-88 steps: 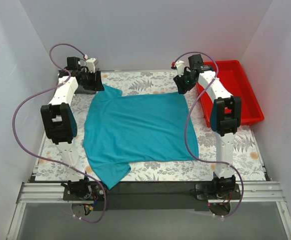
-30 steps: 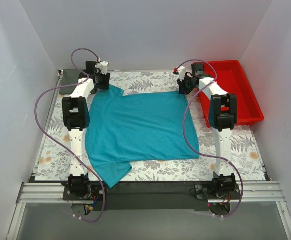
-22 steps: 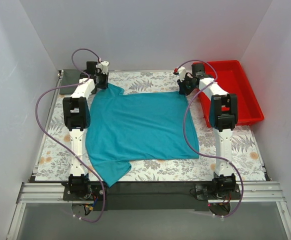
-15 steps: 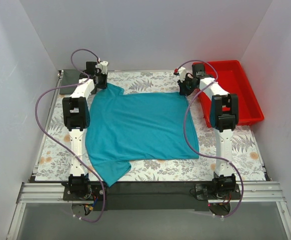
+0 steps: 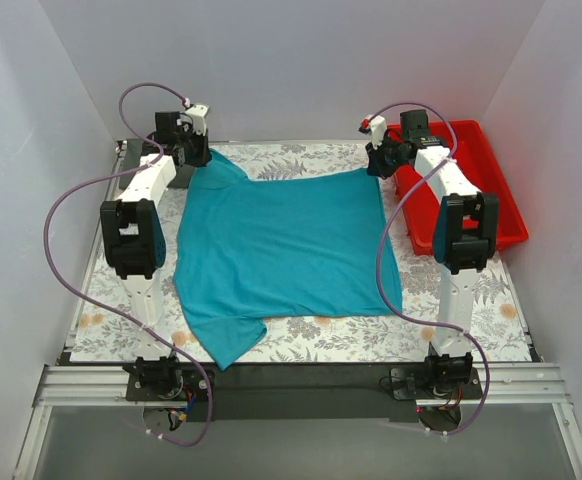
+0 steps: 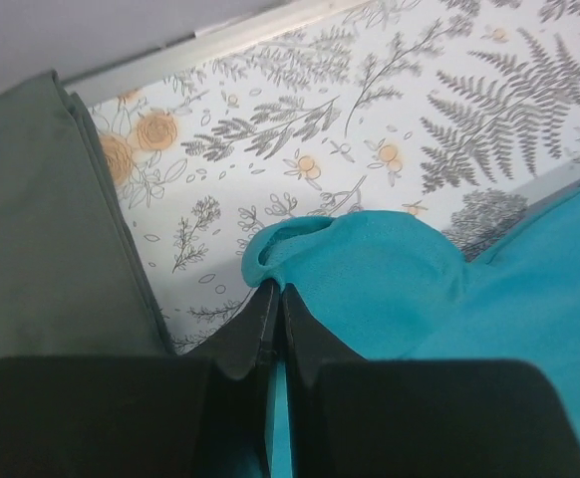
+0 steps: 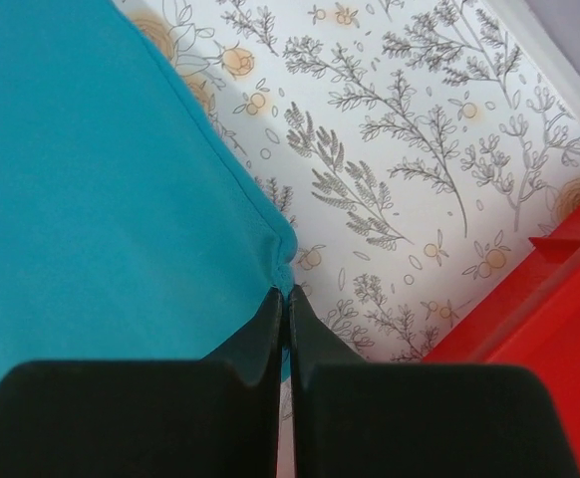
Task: Fold and stack the t-shirts
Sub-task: Fold the tshirt
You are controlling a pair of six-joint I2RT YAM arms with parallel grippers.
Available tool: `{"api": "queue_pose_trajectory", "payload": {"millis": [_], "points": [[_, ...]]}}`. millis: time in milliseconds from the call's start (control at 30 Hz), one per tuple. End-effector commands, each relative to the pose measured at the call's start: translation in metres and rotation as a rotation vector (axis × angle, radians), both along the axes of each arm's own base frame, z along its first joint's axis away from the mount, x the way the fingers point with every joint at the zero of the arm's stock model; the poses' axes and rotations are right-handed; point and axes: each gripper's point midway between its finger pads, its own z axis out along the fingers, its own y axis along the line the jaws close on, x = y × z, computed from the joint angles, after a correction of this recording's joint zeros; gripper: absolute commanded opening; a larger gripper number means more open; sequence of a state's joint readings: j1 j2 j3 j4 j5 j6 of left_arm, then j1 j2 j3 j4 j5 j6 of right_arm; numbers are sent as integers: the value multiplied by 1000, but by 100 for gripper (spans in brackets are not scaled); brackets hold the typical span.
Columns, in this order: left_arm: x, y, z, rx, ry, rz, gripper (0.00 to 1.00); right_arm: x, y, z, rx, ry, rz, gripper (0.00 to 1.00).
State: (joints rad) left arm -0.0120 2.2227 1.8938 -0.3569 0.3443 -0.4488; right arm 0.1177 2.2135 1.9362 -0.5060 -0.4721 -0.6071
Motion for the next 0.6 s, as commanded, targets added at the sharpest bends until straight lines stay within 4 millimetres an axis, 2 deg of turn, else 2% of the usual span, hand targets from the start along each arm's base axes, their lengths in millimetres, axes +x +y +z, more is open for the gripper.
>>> {"api": "queue_pose_trajectory", "payload": {"millis": [0, 67, 100, 133, 167, 200, 233, 267, 300, 333, 367, 400, 433, 467, 533, 567], "points": [[-12, 0, 50, -8, -99, -37, 0, -16, 1, 16, 16, 9, 25, 1], [-21, -2, 63, -8, -117, -50, 0, -22, 1, 18, 8, 7, 34, 1], [-30, -2, 54, -7, -93, -57, 0, -24, 0, 24, 6, -3, 36, 1], [-34, -2, 56, -1, -95, -67, 0, -31, 0, 20, 0, 8, 48, 1], [-41, -3, 68, 2, -114, -74, 0, -34, 0, 21, -2, 10, 52, 1], [-46, -2, 66, 8, -110, -77, 0, -37, -2, 27, -4, -1, 54, 1], [-55, -2, 57, 12, -86, -80, 0, -44, -2, 22, -8, 17, 61, 1], [-60, -1, 56, 22, -84, -83, 0, -47, -3, 22, -17, 13, 68, 1], [-66, -1, 63, 27, -96, -83, 0, -50, -4, 26, -18, 5, 71, 1], [-75, 0, 52, 31, -70, -85, 0, -53, -5, 26, -25, 7, 75, 1], [-78, 0, 51, 36, -68, -87, 0, -60, -6, 20, -34, 19, 85, 1], [-83, 0, 58, 36, -80, -88, 0, -62, -9, 25, -39, 10, 84, 1], [-86, 0, 56, 37, -73, -88, 0, -65, -9, 24, -43, 10, 89, 1], [-91, 16, 51, 39, -61, -58, 0, -69, -10, 19, -50, 20, 93, 1], [-99, 16, 57, 39, -70, -59, 0, -74, -11, 21, -56, 18, 99, 1], [-107, 14, 49, 34, -48, -64, 0, -78, -12, 17, -57, 27, 102, 1]]}}
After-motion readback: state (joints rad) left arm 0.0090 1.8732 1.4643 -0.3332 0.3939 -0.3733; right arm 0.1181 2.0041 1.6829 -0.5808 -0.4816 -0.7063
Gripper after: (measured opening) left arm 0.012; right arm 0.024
